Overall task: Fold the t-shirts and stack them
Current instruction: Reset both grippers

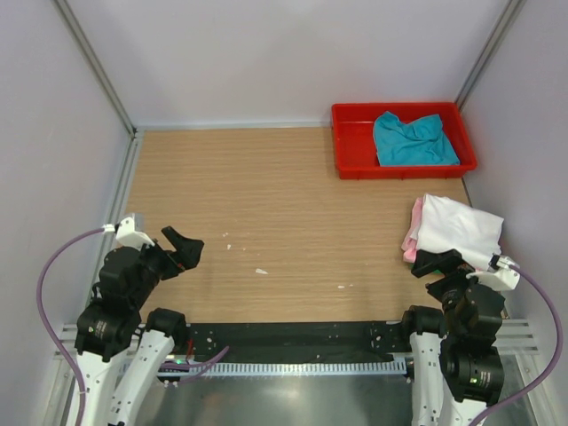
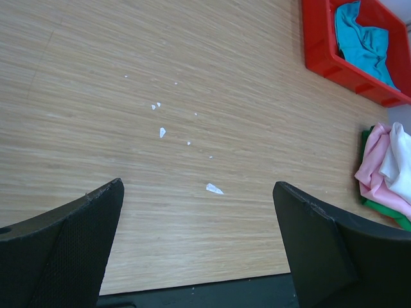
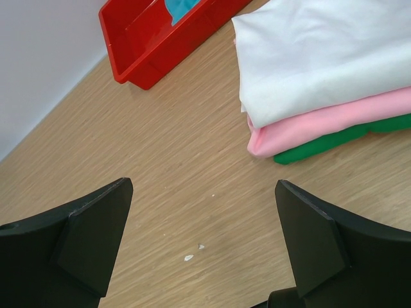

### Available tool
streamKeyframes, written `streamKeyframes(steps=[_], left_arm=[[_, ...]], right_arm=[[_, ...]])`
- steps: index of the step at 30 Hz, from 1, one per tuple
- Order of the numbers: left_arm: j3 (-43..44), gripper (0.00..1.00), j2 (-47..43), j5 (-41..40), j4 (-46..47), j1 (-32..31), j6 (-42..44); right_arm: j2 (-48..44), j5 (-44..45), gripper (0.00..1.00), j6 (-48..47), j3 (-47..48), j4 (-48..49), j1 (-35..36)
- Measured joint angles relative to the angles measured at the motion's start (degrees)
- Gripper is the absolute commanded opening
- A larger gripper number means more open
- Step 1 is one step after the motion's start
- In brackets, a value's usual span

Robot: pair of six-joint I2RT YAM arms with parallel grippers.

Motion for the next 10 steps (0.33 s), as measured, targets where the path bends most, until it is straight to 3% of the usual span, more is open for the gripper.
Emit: streamKeyframes(steps=[10], left_arm=[[0.0, 1.0, 0.0, -0.09, 0.0, -0.17, 0.0]], right_arm=[[0.0, -0.15, 1.0, -0.02, -0.13, -0.13, 0.0]])
